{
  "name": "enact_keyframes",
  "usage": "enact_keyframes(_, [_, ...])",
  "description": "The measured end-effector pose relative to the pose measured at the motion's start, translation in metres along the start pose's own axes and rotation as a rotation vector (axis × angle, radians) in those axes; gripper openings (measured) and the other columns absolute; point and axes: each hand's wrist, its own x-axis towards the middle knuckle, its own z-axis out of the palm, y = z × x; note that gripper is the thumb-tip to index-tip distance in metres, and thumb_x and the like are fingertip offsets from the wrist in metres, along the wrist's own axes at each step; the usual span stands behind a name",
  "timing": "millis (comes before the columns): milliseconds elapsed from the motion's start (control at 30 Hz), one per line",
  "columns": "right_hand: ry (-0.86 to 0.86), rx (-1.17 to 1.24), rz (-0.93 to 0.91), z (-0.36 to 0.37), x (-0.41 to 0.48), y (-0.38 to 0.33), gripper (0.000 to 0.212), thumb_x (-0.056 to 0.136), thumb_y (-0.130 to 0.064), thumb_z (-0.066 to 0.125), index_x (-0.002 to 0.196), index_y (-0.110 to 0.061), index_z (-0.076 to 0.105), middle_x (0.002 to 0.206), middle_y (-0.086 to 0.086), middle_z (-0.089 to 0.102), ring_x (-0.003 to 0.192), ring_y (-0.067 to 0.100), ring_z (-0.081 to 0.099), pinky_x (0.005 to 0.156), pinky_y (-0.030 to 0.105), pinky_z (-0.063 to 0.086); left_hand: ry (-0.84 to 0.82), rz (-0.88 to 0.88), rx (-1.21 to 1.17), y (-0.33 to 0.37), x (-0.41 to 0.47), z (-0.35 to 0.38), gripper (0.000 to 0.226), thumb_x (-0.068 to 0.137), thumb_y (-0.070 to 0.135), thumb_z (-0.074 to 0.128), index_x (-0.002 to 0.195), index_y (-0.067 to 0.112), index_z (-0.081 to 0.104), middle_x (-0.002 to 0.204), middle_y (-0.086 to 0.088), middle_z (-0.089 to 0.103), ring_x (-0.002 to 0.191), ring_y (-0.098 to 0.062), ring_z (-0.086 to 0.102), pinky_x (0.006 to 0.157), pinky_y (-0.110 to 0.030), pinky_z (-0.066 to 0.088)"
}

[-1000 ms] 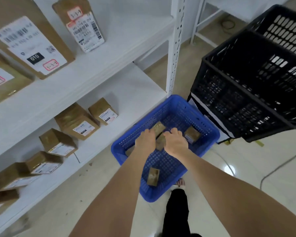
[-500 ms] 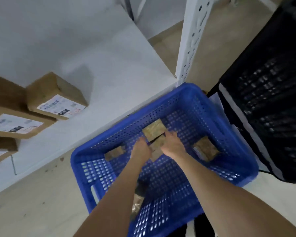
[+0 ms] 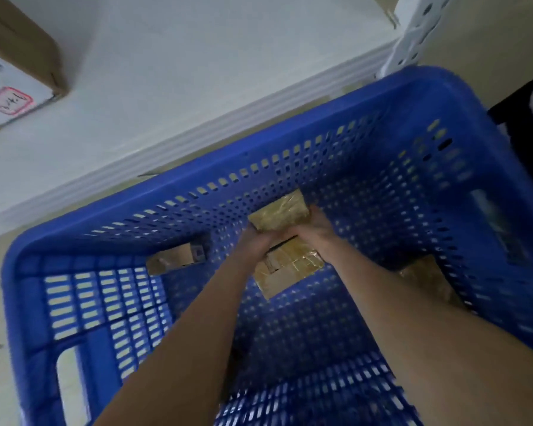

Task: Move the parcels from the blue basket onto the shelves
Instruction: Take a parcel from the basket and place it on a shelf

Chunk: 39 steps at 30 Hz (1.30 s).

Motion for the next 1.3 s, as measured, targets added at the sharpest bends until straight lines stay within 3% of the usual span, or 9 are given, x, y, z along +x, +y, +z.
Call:
enact_keyframes(100, [0.042,0.135,0.002,-0.006,-0.033,-0.004,0.057,0.076,-0.032,0.08,0.121,-0.008,0.053,0.116,0.011,0.063,0.108,0.026,0.061,0.097,0.041,0.05,0.084,-0.027,-0.161,-0.003,-0.039,-0.009,0.067,0.087,0.028,0.068,0.142,0.02,0.032,0.11,0.001,0.058,0.088,-0.016,0.057,0.087,-0.041,0.052])
enact_keyframes(200, [0.05,0.308,0.039,-0.02,-0.092,-0.026,0.039,0.083,-0.047,0.07,0.089,-0.013,0.051,0.092,0.001,0.056,0.091,0.019,0.057,0.092,0.039,0.051,0.143,-0.074,-0.369,0.005,-0.095,-0.023,0.059,0.089,0.036,0.064,0.139,0.02,0.037,0.106,0.002,0.05,0.092,-0.017,0.052,0.089,-0.046,0.053])
enact_keyframes(300, [0.117,0.402,0.15,-0.033,-0.15,-0.051,0.054,0.078,-0.057,0.07,0.092,-0.007,0.053,0.1,0.007,0.06,0.093,0.024,0.06,0.087,0.045,0.055,0.181,-0.051,-0.428,0.023,-0.152,-0.04,0.05,0.087,0.046,0.062,0.124,0.016,0.046,0.103,0.004,0.052,0.088,-0.014,0.054,0.076,-0.045,0.057])
enact_keyframes(400, [0.075,0.504,0.194,-0.048,-0.223,-0.088,0.033,0.083,-0.04,0.072,0.085,-0.008,0.062,0.091,0.011,0.069,0.076,0.022,0.066,0.067,0.038,0.057,0.24,-0.008,-0.441,0.048,-0.22,-0.068,0.042,0.086,0.048,0.062,0.109,0.014,0.052,0.093,0.001,0.057,0.08,-0.011,0.057,0.072,-0.043,0.058])
enact_keyframes(500, [-0.001,0.57,0.174,-0.058,-0.285,-0.12,0.018,0.087,-0.024,0.065,0.092,-0.008,0.062,0.09,0.011,0.067,0.078,0.021,0.064,0.071,0.037,0.056,0.257,0.009,-0.475,0.072,-0.277,-0.095,0.031,0.089,0.038,0.063,0.105,0.014,0.053,0.092,-0.001,0.057,0.078,-0.013,0.056,0.074,-0.043,0.057])
enact_keyframes(767, [-0.255,0.702,0.091,-0.074,-0.454,-0.205,0.037,0.085,-0.017,0.06,0.121,-0.012,0.056,0.084,0.003,0.056,0.081,0.025,0.057,0.094,0.052,0.049,0.137,0.143,-0.447,0.141,-0.442,-0.181,0.023,0.088,0.039,0.06,0.103,0.021,0.057,0.103,-0.006,0.063,0.093,-0.027,0.058,0.087,-0.048,0.05])
enact_keyframes(900, [-0.313,0.741,0.009,-0.079,-0.516,-0.237,0.029,0.087,-0.011,0.052,0.115,-0.018,0.054,0.094,0.006,0.056,0.077,0.022,0.056,0.077,0.047,0.054,0.064,0.268,-0.423,0.167,-0.506,-0.212,0.042,0.084,0.041,0.067,0.116,0.017,0.058,0.114,-0.006,0.066,0.105,-0.025,0.062,0.083,-0.042,0.055])
enact_keyframes(1067, [-0.35,0.685,0.002,-0.077,-0.578,-0.258,0.049,0.085,-0.038,0.07,0.124,-0.017,0.05,0.119,0.014,0.053,0.121,0.046,0.046,0.1,0.057,0.042,0.084,0.352,-0.432,0.176,-0.575,-0.231,0.056,0.086,0.043,0.066,0.131,0.017,0.046,0.12,-0.005,0.061,0.104,-0.024,0.061,0.074,-0.036,0.054])
enact_keyframes(1300, [-0.229,0.709,-0.158,-0.089,-0.66,-0.254,0.048,0.08,-0.022,0.076,0.122,-0.014,0.054,0.118,0.013,0.061,0.107,0.031,0.059,0.076,0.042,0.055,0.023,0.373,-0.322,0.147,-0.656,-0.243,0.077,0.075,0.054,0.069,0.14,0.024,0.041,0.137,-0.003,0.049,0.117,-0.024,0.051,0.094,-0.046,0.044])
